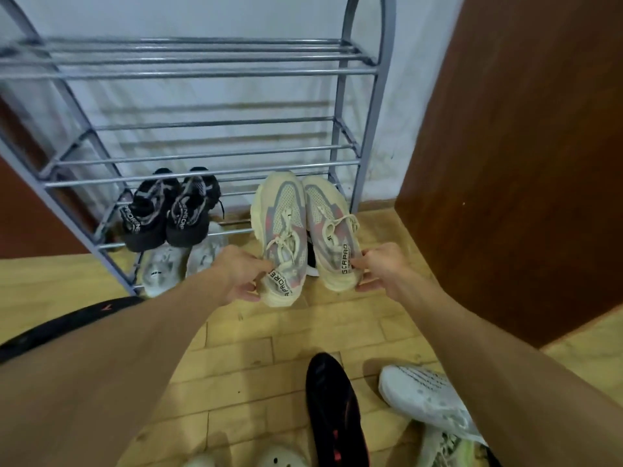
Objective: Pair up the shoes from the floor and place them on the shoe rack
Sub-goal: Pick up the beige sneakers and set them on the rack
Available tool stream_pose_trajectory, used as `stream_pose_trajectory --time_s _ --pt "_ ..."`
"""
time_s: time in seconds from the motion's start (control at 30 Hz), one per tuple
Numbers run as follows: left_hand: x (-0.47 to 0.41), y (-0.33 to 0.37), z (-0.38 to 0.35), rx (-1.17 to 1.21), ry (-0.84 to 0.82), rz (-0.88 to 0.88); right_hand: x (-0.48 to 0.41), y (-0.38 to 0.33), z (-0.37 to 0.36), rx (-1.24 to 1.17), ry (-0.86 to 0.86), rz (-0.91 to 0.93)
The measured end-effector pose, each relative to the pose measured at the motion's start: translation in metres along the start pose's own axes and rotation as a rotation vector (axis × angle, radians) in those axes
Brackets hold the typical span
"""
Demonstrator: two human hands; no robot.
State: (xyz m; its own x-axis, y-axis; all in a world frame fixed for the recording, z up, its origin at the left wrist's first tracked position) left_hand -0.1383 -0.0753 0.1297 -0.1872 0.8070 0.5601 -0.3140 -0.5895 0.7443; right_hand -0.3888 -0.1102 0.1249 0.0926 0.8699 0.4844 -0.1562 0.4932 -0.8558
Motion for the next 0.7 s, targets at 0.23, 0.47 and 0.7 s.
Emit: stream_pose_trajectory --time_s 0.23,0.47,0.7 --pt "-0.063 0.025 -0.004 0.082 -0.013 -0.023 -0.063 -0.033 -0.022 -0.062 0.078 0.008" --pt "-0.122 0.067 0.002 0.149 0.082 -0.072 -0.119 -0.060 -0.034 -0.087 0.100 0.015" --pt "-0.160 0.074 -0.001 0.184 0.098 -0.021 -0.147 -0.054 -0.033 -0.106 0.129 -0.014"
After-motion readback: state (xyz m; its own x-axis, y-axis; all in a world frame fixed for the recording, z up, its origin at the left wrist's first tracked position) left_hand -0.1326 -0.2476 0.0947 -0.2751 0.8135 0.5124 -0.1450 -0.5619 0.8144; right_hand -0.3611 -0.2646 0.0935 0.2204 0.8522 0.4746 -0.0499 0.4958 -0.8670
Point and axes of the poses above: each hand's wrist, its own x-axis away from the middle knuckle, its own z-axis out of the back of the hand, y = z × x, the point moved 5 cm from there along -x, towards the middle knuckle, and after that the axes turned 7 degrees about -x, right-handed, at the moved point
